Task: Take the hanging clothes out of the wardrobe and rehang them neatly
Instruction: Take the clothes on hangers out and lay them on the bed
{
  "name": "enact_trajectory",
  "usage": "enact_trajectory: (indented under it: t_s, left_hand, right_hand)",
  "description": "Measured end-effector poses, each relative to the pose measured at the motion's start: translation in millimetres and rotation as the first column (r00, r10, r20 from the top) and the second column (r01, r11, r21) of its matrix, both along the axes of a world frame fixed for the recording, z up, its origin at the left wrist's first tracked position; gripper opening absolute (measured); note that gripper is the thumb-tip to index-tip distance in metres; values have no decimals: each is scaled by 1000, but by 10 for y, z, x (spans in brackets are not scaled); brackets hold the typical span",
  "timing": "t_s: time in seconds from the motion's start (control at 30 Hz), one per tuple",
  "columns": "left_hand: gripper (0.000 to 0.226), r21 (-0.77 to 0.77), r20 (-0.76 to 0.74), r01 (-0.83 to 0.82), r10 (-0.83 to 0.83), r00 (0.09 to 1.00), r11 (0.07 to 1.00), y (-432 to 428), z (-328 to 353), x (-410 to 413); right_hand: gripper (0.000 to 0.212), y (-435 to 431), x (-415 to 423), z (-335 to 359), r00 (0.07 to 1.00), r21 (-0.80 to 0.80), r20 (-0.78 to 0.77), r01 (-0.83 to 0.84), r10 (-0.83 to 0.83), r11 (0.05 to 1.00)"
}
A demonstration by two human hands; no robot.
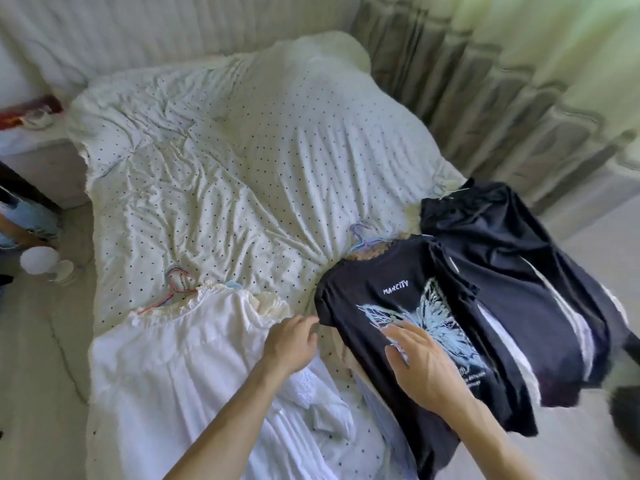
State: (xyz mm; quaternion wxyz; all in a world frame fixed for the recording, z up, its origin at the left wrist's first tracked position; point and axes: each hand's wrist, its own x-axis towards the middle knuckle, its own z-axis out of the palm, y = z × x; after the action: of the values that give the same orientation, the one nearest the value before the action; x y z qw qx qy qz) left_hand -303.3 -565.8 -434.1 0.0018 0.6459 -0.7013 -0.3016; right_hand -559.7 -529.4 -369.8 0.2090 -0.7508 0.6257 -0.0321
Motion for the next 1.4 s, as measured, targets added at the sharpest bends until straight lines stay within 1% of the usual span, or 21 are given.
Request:
enact_trajectory:
  t_s: [0.07, 0.13, 0.17, 0.27, 0.37, 0.43, 0.5, 0.53, 0.57, 0.63, 0.77, 0.87, 0.97, 1.07, 1.2, 1.27, 1.4]
  left_hand:
    - [44, -98, 15, 90, -89, 996, 991, -56, 268, -537]
    - [44, -167, 63, 180, -172, 983, 969, -96, 499, -1084]
    - [43, -191, 88, 224, -210, 974, 956, -100, 605, -1359]
    - [42, -222, 131, 355, -333, 934, 908, -90, 886, -2210]
    - [42, -256, 161, 469, -441, 883, 845, -66, 1066, -3092]
    - [46, -264, 159, 535, -511, 845, 803, -20, 1130, -3715]
    - [55, -269, 166, 613, -592, 789, 743, 71, 1189, -4329]
    - [56, -270, 174, 652, -630, 757, 709, 146, 1224, -4618]
    - [54, -291, 176, 702, -684, 708, 650, 250, 1267, -5045]
    - [50, -338, 161, 732, -730, 664, 592, 366, 1350, -5481]
    - [46, -388, 177, 835, -858, 483, 390, 753, 1583, -6600]
    - [42, -381, 196, 899, -932, 306, 215, 1072, 1670, -7341]
    - [41, -380, 202, 924, -972, 123, 38, 1433, 1708, -7987]
    - [39, -402, 201, 905, -978, -61, -139, 1861, 1770, -8552]
    - [42, -415, 180, 852, -947, -267, -320, 2454, 1888, -9188]
    - [43, -431, 175, 811, -918, -356, -397, 2738, 1987, -9452]
    - [45, -450, 176, 717, -840, -513, -532, 3300, 2154, -9836]
  right_hand:
    - [41, 188, -523, 174, 999, -67, -20, 47, -49, 997]
    - [31, 373, -1076, 314, 993, -181, -49, 98, -108, 979]
    - [29, 458, -1349, 389, 987, -220, -60, 131, -147, 967]
    - [30, 765, -2172, 567, 956, -253, -46, 269, -289, 929]
    - [31, 1131, -2989, 676, 903, -288, -61, 393, -426, 873]
    - [36, 1420, -3518, 761, 849, -259, -85, 487, -521, 835]
    - [41, 1744, -3982, 827, 787, -229, -102, 577, -608, 784]
    - [42, 1920, -4173, 846, 749, -224, -95, 626, -656, 747]
    - [43, 2187, -4425, 891, 691, -230, -84, 688, -718, 688]
    - [43, 2446, -4666, 973, 627, -236, -59, 747, -777, 621]
    - [42, 3180, -5190, 1078, 428, -282, -54, 860, -902, 425]
    - [48, 3710, -5408, 1075, 245, -320, -37, 916, -969, 244]
    - [49, 4150, -5506, 1086, 50, -357, -15, 933, -999, 52]
    - [51, 4532, -5574, 1115, -122, -378, 10, 918, -993, -116]
    - [56, 4978, -5564, 1216, -340, -396, 28, 859, -940, -323]
    - [56, 5167, -5559, 1267, -429, -420, 31, 814, -903, -401]
    - [55, 5489, -5479, 1394, -586, -488, 31, 698, -810, -524]
